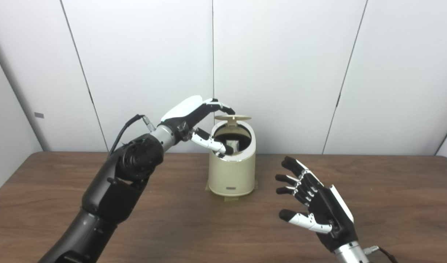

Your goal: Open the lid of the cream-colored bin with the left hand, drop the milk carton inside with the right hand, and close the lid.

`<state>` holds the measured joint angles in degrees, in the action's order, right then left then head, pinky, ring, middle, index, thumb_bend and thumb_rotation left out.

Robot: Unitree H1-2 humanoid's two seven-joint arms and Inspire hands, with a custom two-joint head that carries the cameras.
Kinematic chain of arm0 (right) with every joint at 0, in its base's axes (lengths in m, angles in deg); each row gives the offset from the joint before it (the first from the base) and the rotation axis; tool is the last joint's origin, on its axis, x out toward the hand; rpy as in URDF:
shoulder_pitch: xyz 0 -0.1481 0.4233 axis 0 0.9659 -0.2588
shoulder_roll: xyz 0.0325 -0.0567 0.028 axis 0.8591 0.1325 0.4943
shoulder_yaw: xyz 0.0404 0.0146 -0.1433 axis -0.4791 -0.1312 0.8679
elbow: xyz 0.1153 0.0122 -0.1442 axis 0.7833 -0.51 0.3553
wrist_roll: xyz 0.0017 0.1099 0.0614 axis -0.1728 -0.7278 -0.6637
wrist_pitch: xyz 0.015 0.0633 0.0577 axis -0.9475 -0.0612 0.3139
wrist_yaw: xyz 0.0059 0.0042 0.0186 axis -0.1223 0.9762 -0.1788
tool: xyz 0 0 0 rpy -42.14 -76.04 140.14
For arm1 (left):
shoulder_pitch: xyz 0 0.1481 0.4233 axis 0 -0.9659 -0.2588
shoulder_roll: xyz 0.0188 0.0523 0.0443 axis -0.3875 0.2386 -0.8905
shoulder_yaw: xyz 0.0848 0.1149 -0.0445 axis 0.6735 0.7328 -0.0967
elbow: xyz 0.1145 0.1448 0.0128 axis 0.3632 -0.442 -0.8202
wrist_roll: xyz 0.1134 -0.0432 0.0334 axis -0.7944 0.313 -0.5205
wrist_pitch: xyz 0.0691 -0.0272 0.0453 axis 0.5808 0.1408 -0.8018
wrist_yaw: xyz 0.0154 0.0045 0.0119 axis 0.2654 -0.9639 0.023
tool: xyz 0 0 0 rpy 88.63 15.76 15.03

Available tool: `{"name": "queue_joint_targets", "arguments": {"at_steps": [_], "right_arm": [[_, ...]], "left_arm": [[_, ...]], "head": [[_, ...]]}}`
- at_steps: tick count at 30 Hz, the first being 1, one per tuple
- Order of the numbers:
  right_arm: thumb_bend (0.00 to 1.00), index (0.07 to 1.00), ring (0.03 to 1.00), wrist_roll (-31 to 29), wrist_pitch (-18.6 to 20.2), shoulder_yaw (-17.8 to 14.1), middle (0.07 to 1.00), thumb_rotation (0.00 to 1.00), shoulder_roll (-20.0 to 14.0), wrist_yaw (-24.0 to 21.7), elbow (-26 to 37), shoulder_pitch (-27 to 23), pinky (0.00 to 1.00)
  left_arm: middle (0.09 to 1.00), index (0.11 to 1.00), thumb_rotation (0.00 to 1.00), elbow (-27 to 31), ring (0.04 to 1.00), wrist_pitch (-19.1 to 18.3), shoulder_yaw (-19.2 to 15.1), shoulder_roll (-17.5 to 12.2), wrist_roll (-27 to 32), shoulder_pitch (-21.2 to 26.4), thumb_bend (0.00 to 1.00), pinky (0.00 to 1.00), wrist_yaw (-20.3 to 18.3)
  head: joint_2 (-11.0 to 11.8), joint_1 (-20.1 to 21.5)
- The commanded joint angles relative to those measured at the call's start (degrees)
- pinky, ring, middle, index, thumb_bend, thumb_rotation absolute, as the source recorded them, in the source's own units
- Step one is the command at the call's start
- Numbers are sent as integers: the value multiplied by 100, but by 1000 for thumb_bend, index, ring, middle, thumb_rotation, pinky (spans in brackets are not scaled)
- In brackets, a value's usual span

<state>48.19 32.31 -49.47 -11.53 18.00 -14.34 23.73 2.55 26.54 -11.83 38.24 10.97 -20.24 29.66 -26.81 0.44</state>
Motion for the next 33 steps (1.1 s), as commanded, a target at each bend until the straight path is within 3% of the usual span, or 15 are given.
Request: {"name": "queue_joint_targets", "arguments": {"at_steps": [1,18,25,33], "right_arm": [[732,885,805,15,-74,-2,902,338,9,36,228,-211,650],[734,879,801,56,91,2,899,341,1,61,408,-200,643],[749,872,794,134,242,12,891,374,21,119,506,-190,623],[756,870,792,177,376,31,891,373,61,140,611,-193,615]], "left_arm": [[870,808,304,131,987,118,-94,-144,32,232,934,1000,16],[888,832,318,348,1000,115,93,-280,-27,4,980,1000,-353],[887,847,344,665,1000,241,280,-324,-173,-184,989,1000,-558],[878,855,368,839,1000,551,472,-276,-420,-420,989,1000,-460]], "head": [[-5,2],[-159,11],[-201,21],[-255,48]]}}
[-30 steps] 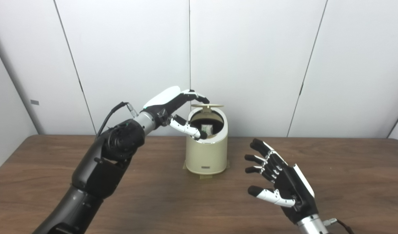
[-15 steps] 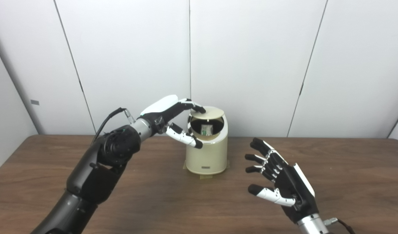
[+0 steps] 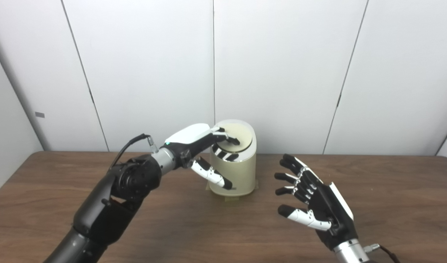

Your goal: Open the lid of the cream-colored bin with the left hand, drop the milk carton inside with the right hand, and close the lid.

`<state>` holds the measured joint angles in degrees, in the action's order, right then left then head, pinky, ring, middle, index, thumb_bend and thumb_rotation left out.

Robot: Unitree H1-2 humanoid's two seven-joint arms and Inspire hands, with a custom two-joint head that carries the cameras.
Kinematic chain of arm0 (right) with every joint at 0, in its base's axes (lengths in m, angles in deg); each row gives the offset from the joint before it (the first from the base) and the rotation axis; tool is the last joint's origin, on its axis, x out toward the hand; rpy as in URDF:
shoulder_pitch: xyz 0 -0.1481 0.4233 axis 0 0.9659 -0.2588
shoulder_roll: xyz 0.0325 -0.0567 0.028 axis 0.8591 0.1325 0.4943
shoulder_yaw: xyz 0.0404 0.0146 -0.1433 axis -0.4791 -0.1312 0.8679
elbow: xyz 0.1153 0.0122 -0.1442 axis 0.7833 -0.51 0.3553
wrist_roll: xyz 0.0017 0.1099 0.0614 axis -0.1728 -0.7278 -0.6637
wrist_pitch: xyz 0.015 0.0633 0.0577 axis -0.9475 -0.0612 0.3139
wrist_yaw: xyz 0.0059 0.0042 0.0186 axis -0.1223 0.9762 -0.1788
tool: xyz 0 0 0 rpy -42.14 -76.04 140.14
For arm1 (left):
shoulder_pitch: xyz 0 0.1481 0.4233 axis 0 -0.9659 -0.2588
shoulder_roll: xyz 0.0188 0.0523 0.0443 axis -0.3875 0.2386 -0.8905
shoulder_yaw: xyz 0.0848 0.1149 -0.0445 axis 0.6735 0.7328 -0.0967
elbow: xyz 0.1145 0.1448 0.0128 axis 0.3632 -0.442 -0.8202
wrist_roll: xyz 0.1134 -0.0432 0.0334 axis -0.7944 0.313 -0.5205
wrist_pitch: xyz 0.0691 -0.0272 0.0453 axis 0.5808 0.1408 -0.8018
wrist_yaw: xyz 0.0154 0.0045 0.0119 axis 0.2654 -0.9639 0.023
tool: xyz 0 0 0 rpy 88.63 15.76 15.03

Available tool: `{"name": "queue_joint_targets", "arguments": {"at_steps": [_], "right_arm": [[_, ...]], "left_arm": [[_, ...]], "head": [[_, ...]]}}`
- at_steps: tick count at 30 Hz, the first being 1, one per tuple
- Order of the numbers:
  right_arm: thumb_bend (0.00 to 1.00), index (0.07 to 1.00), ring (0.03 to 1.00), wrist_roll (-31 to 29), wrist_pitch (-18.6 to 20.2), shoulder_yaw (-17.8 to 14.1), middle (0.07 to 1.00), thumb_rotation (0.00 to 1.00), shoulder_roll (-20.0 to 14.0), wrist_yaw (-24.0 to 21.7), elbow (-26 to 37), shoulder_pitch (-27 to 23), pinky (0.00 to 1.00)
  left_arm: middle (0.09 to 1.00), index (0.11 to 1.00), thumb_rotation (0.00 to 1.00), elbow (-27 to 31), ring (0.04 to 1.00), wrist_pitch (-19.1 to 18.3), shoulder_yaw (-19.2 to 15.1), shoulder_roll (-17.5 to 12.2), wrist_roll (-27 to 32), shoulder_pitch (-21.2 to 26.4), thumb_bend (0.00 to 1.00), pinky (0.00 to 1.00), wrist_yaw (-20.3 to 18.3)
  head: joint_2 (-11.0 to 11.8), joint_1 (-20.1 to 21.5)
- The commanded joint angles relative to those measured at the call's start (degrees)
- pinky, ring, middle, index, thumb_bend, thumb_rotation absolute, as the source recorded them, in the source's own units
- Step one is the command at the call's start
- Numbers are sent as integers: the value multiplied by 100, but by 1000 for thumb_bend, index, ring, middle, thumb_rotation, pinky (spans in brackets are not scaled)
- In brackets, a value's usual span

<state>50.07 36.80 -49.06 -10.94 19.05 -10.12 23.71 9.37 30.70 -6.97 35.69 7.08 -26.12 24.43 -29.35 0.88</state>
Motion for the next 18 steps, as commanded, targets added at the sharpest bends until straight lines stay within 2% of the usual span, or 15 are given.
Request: {"name": "queue_joint_targets", "arguments": {"at_steps": [1,3,7,10,13,16,18], "right_arm": [[754,869,790,-17,-64,-12,892,367,8,34,192,-193,616],[750,869,791,-19,-62,-11,892,358,11,30,192,-196,617],[745,870,792,2,-102,-13,896,360,4,34,179,-203,613],[752,869,787,46,-86,-15,893,391,-14,43,211,-208,608],[760,872,780,81,-83,-16,892,414,-29,44,233,-210,609],[768,869,773,127,-65,-30,886,432,-35,62,258,-212,609],[772,869,769,158,-39,-43,884,444,-38,71,280,-207,608]], "left_arm": [[879,857,375,174,1000,165,1,-6,-52,131,992,1000,66],[882,864,392,194,1000,212,27,16,-98,79,1000,1000,72],[888,879,399,269,1000,183,215,-33,-574,64,991,1000,29],[894,886,410,392,1000,-11,597,-182,-1585,160,974,1000,-166],[861,843,397,495,1000,-213,952,-270,-2598,238,989,1000,-423],[849,816,394,544,1000,-525,1105,-227,-3242,265,1000,1000,-877],[850,813,400,530,1000,-631,1128,-196,-3466,261,1000,1000,-1090]], "head": [[-5,9],[-8,13],[-32,17],[-61,3],[-72,1],[-85,-8],[-87,-16]]}}
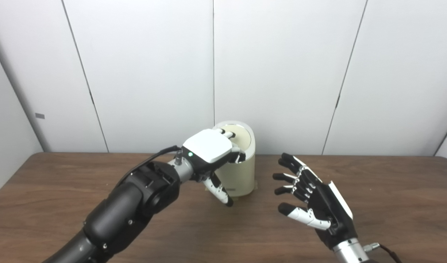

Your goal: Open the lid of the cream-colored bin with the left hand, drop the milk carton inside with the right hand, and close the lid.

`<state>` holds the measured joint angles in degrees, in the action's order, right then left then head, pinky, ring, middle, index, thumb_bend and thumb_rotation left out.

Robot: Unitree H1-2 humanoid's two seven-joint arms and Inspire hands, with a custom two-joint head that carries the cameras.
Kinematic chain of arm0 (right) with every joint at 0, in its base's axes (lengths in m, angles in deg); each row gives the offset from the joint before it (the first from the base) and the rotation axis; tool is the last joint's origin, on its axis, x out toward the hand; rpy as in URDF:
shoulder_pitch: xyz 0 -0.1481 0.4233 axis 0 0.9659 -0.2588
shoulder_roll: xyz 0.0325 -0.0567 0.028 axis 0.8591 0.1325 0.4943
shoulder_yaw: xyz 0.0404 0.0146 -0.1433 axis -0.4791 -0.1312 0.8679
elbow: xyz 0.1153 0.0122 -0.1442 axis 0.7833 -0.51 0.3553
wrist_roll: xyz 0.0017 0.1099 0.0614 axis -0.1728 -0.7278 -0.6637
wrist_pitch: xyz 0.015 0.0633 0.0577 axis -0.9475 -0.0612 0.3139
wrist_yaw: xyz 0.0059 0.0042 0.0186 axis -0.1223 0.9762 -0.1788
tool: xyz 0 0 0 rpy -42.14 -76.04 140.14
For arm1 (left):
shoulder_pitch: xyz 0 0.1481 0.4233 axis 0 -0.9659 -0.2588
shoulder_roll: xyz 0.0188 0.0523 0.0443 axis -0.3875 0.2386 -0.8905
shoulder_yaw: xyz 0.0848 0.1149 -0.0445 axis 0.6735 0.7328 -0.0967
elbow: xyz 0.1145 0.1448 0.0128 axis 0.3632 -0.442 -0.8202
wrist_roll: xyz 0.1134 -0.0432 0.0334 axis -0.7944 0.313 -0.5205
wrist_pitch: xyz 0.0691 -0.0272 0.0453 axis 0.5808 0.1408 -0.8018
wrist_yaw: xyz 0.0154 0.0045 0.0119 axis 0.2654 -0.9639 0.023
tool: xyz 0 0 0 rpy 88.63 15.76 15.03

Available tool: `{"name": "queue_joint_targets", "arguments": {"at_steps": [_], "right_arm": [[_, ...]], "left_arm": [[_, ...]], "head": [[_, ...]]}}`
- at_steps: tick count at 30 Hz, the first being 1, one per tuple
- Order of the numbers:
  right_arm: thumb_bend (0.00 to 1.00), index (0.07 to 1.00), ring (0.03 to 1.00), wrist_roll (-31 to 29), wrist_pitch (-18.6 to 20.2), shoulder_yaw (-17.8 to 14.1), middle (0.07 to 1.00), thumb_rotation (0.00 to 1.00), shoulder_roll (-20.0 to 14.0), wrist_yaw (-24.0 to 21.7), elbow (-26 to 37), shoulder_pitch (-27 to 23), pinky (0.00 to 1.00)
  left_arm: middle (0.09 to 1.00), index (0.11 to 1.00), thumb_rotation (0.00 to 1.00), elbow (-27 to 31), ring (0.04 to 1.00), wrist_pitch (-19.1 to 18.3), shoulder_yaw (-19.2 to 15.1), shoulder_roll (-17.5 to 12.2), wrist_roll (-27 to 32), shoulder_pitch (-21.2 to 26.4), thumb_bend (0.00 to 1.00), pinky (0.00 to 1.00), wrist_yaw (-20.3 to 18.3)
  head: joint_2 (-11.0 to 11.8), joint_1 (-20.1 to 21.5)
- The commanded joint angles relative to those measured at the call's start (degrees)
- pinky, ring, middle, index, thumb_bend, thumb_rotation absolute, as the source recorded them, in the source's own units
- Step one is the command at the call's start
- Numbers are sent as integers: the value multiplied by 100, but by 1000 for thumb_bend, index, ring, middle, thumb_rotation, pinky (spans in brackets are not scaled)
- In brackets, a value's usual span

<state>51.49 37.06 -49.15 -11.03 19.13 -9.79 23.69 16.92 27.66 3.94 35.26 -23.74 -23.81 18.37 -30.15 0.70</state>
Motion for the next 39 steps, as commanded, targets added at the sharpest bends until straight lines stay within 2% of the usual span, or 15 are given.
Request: {"name": "queue_joint_targets", "arguments": {"at_steps": [1,10,13,16,19,21,22,24,25,26,28,31,33,35,39], "right_arm": [[774,868,768,28,-48,-39,883,452,-28,69,258,-203,607],[751,861,767,66,-12,-49,883,441,4,95,290,-181,603],[748,860,765,57,-19,-58,881,441,20,107,290,-171,604],[757,858,763,-29,14,-100,884,425,64,134,290,-168,609],[751,856,760,-34,-4,-123,886,421,80,162,271,-170,612],[747,854,758,-52,-10,-141,886,411,85,179,253,-162,614],[744,852,757,-58,-12,-149,886,406,81,181,244,-159,616],[741,853,757,-63,-21,-156,888,404,67,177,233,-157,614],[740,854,757,-39,-28,-156,889,403,63,185,234,-155,613],[738,852,753,-49,-12,-163,885,405,66,187,242,-152,607],[738,848,754,-93,3,-179,881,395,75,183,254,-144,607],[729,840,751,-146,2,-205,881,373,82,174,253,-129,607],[733,836,750,-166,17,-228,878,369,85,180,255,-119,606],[738,833,748,-148,29,-242,871,371,87,197,262,-111,597],[750,829,742,-131,-12,-266,859,363,111,277,224,-91,577]], "left_arm": [[850,814,404,-235,1000,-340,22,-139,-434,17,1000,1000,-530],[856,824,406,-217,1000,-272,-241,-88,-345,-135,996,1000,-495],[855,831,382,-20,1000,-181,-565,-37,-4,-273,931,1000,-115],[836,826,319,208,973,83,-1083,105,560,-540,857,1000,724],[839,836,302,515,942,198,-1690,362,1409,-860,768,995,1256],[844,834,270,668,911,328,-2040,539,1930,-1074,730,908,1552],[842,824,253,732,880,358,-2193,642,2133,-1193,716,825,1695],[819,796,210,823,817,304,-2525,945,2601,-1460,724,718,1978],[810,786,195,879,798,201,-2722,1148,2975,-1673,730,692,2064],[807,788,176,925,777,99,-2887,1316,3300,-1873,709,615,2127],[809,792,154,948,764,56,-3119,1521,3763,-2180,691,557,2239],[812,803,131,916,747,41,-3366,1680,4217,-2487,658,534,2405],[798,797,149,905,736,-89,-3567,1777,4514,-2718,660,608,2532],[774,795,168,844,708,-10,-3734,1807,4829,-2962,632,637,2586],[737,782,177,744,654,156,-3921,1806,5514,-3325,629,529,2562]], "head": [[-12,-3],[-9,0],[-8,7],[-10,13],[-17,14],[-20,12],[-19,8],[-26,-2],[-35,-16],[-36,-15],[-47,-18],[-49,-12],[-72,-11],[-80,-7],[-80,-6]]}}
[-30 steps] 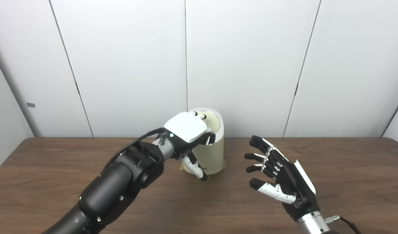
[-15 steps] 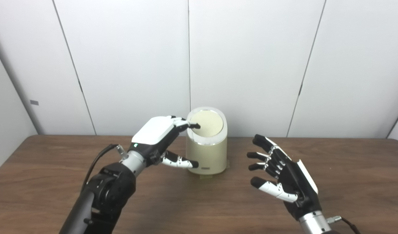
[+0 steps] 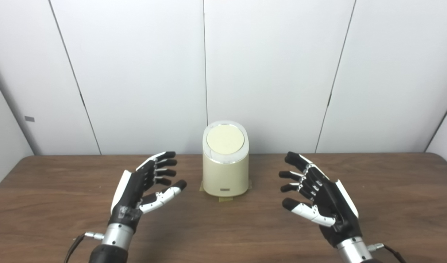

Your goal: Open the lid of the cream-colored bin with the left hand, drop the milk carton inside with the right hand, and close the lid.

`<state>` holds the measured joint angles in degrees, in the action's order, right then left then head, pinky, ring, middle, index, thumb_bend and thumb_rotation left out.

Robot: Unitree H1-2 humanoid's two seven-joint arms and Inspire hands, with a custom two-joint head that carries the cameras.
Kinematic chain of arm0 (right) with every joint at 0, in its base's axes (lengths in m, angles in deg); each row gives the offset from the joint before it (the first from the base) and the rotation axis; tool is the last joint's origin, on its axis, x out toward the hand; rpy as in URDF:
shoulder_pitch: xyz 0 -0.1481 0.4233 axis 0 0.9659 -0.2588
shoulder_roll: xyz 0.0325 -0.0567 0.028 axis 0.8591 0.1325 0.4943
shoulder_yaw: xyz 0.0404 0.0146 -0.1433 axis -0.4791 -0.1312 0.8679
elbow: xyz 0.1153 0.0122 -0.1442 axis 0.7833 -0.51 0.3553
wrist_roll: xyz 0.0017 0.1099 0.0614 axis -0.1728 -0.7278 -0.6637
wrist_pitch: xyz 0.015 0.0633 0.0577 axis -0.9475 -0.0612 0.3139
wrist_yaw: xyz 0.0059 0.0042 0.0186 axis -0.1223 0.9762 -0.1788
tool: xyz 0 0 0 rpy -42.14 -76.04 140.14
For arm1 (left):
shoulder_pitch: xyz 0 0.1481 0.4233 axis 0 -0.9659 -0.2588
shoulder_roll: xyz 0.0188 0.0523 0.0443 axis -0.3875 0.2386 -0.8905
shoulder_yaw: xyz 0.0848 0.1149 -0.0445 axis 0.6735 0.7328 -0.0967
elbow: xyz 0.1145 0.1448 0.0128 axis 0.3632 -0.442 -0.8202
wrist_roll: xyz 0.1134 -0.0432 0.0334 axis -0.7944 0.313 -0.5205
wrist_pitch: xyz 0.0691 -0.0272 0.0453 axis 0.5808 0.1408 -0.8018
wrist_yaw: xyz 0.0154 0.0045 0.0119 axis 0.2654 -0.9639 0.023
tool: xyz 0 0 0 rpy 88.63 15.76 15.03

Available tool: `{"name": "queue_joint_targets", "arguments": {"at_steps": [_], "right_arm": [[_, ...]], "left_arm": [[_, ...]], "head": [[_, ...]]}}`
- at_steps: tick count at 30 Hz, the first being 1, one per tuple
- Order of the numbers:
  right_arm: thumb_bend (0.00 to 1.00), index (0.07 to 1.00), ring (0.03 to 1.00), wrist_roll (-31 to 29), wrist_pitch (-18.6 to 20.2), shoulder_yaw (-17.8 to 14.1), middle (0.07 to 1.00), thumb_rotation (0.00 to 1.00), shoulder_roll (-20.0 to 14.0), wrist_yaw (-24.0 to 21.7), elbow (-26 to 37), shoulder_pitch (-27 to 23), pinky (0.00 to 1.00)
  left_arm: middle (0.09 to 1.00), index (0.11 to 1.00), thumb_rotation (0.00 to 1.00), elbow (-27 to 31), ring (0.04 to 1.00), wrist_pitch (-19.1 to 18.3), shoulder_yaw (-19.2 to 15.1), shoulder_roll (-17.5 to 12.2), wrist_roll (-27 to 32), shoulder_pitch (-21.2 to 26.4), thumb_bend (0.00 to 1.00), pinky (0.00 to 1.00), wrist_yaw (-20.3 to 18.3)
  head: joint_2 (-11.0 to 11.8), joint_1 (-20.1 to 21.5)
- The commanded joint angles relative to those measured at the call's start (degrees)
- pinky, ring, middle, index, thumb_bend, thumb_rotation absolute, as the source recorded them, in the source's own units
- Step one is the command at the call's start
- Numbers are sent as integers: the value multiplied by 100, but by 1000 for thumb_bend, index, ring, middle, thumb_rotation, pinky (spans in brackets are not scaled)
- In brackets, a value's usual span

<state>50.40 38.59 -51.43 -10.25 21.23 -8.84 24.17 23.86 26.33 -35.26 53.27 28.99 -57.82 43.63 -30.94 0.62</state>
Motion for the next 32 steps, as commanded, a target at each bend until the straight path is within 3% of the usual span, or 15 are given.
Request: {"name": "queue_joint_targets", "arguments": {"at_steps": [1,10,27,32], "right_arm": [[754,826,741,-14,-180,-49,854,358,36,89,110,-134,572],[765,827,760,60,-438,-175,852,369,-28,141,-237,-181,579],[774,827,775,56,-260,-153,869,322,26,169,-79,-128,601],[758,824,773,48,-205,-139,870,298,29,164,-34,-120,608]], "left_arm": [[731,784,188,40,647,343,-29,-3,368,-4,638,509,40],[705,763,179,0,633,535,-101,-103,576,-223,635,514,292],[739,752,211,-56,677,687,123,-111,456,-220,666,517,384],[754,762,174,-67,688,740,197,-86,476,-229,639,531,453]], "head": [[-5,21],[-14,-48],[-14,-34],[-11,-36]]}}
